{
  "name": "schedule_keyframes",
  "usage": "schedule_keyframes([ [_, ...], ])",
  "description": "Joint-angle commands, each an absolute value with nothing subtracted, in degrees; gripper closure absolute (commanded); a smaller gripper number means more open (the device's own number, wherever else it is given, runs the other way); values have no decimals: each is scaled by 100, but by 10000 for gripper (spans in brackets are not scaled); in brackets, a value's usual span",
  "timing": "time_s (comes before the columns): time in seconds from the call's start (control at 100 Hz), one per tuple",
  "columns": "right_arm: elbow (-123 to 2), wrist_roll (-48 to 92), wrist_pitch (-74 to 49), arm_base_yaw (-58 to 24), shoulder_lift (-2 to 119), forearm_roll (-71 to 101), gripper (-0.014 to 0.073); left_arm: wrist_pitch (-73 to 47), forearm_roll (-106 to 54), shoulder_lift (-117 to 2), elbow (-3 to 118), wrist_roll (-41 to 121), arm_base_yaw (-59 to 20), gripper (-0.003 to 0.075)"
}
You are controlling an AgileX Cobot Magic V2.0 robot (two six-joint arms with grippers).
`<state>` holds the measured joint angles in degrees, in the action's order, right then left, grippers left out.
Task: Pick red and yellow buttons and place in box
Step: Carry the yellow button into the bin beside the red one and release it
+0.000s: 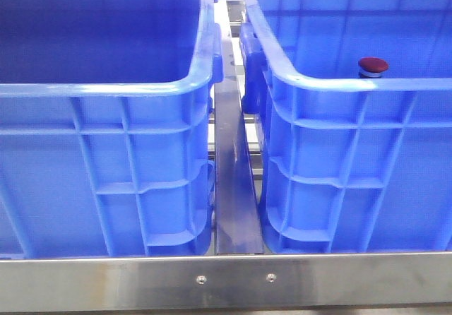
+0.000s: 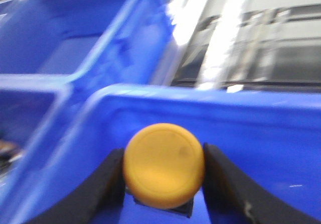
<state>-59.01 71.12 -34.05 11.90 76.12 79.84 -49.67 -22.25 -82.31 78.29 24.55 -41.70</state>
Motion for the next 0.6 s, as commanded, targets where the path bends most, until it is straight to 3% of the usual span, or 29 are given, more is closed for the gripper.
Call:
schedule_keyframes([
  [0.0, -6069, 7238, -2731, 1232, 7501, 8362, 457, -4731, -2399, -8016, 8016, 2474, -4216, 176],
  [0.21, -5964, 7250, -1828, 1232, 7703, 8338, 457, -4731, -2376, -8016, 8016, 2474, -4216, 176],
  [0.59, -6001, 7749, -1761, 1232, 8565, 8321, 458, -4731, -2314, -8016, 8016, 2474, -4216, 176],
])
